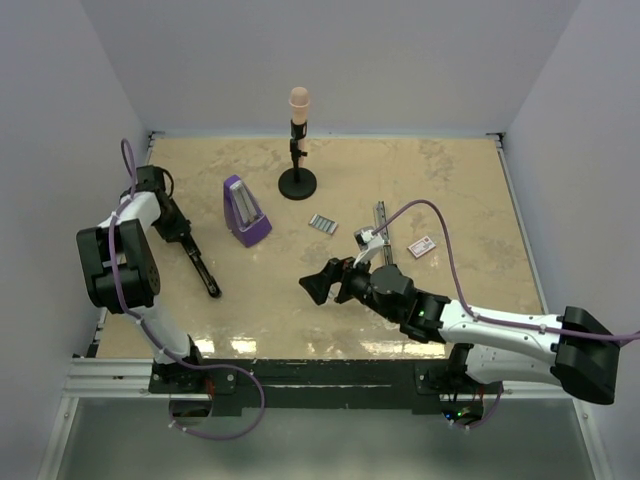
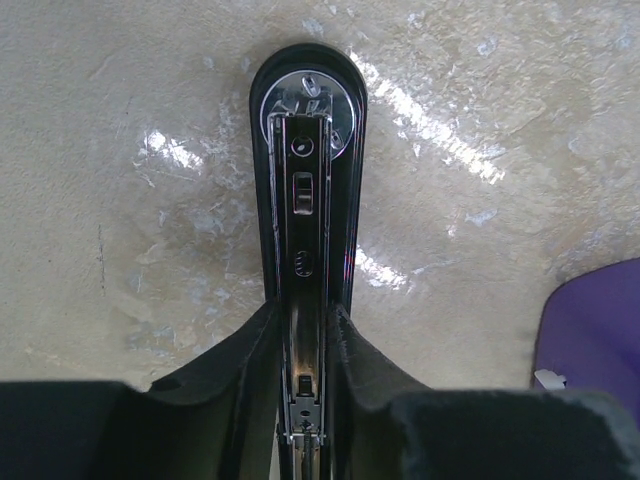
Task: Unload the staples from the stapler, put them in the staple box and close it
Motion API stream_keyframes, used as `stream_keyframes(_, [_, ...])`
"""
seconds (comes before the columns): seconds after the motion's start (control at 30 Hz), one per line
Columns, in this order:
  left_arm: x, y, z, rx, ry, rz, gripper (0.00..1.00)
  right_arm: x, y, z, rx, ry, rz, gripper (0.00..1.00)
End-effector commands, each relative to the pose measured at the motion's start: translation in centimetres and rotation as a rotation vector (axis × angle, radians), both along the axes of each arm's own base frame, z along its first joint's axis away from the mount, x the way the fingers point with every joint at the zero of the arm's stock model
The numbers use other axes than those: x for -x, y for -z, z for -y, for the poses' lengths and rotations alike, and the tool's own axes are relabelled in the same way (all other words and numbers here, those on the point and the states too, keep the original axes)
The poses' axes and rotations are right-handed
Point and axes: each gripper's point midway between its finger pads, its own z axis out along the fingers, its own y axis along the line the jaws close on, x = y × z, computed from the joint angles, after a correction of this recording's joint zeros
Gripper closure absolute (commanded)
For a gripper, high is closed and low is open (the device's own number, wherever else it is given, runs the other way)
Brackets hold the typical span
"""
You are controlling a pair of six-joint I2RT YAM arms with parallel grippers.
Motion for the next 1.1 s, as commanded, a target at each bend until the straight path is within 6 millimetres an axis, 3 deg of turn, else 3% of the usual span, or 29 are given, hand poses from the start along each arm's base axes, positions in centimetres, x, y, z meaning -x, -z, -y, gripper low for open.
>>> stream_keyframes(0.0, [-2.4, -2.8, -0.6, -0.022, 0.01, 0.095, 0.66, -0.5, -1.2, -0.3, -0.003, 0.014, 0.027, 0.01])
stream_keyframes(0.03, [-2.3, -3.0, -0.6, -0.022, 0.009, 0.099, 0.59, -0.7, -1.2, -0.1, 0.005, 0.028, 0.03, 0.01])
stream_keyframes(0.2, [-2.3, -4.6, -0.3, -0.017, 0.002, 0.124, 0.49, -1.7, -1.0, 1.3, 0.063, 0.101, 0.036, 0.01])
stream_keyframes(0.23, [-2.1, -4.8, -0.3, -0.017, 0.001, 0.124, 0.42, -2.0, -0.9, 1.5, 0.081, 0.118, 0.037, 0.01])
stream_keyframes(0.37, [-1.4, -7.4, 0.2, -0.031, 0.008, 0.196, 0.29, -4.1, -0.7, 3.6, 0.19, 0.209, 0.041, 0.01])
stream_keyframes(0.47, [-0.6, -10.6, 2.3, -0.048, 0.068, 0.296, 0.21, -6.6, -0.3, 6.4, 0.25, 0.322, 0.027, 0.01])
stream_keyframes(0.5, [-0.6, -11.2, 4.1, -0.047, 0.12, 0.316, 0.17, -7.1, -0.2, 6.9, 0.259, 0.333, 0.021, 0.02])
stream_keyframes(0.53, [-0.7, -12.0, 5.1, -0.053, 0.154, 0.349, 0.06, -7.7, 0.1, 7.5, 0.283, 0.344, 0.025, 0.03])
stream_keyframes(0.57, [-0.3, -13.1, 6.1, -0.066, 0.186, 0.381, 0.02, -8.6, -0.2, 8.2, 0.292, 0.369, 0.031, 0.03])
stream_keyframes(0.6, [-0.1, -13.6, 8.0, -0.062, 0.24, 0.399, 0.01, -9.0, -0.3, 8.4, 0.307, 0.368, 0.039, 0.04])
stream_keyframes(0.67, [0.7, -14.7, 9.2, -0.06, 0.277, 0.454, 0.0, -10.5, -0.8, 9.1, 0.374, 0.368, 0.08, 0.04])
stream_keyframes(0.7, [1.0, -15.1, 10.5, -0.017, 0.324, 0.484, 0.0, -10.8, -1.0, 8.9, 0.395, 0.345, 0.095, 0.04])
stream_keyframes(0.83, [2.2, -16.8, 11.7, 0.001, 0.388, 0.608, 0.0, -13.2, -1.6, 8.4, 0.505, 0.269, 0.176, 0.02])
stream_keyframes(0.9, [3.3, -17.1, 12.0, 0.006, 0.398, 0.645, 0.0, -14.5, -1.0, 7.2, 0.555, 0.233, 0.191, 0.01])
stream_keyframes(0.93, [3.6, -18.2, 12.1, 0.004, 0.399, 0.697, 0.0, -15.3, -1.5, 6.6, 0.57, 0.203, 0.221, 0.01])
stream_keyframes(0.97, [4.1, -17.6, 12.2, 0.01, 0.397, 0.698, 0.0, -16.0, -0.1, 6.0, 0.604, 0.177, 0.211, 0.01])
stream_keyframes(1.07, [5.2, -19.4, 12.3, 0.01, 0.386, 0.774, 0.0, -18.1, 1.5, 4.3, 0.639, 0.102, 0.217, 0.02])
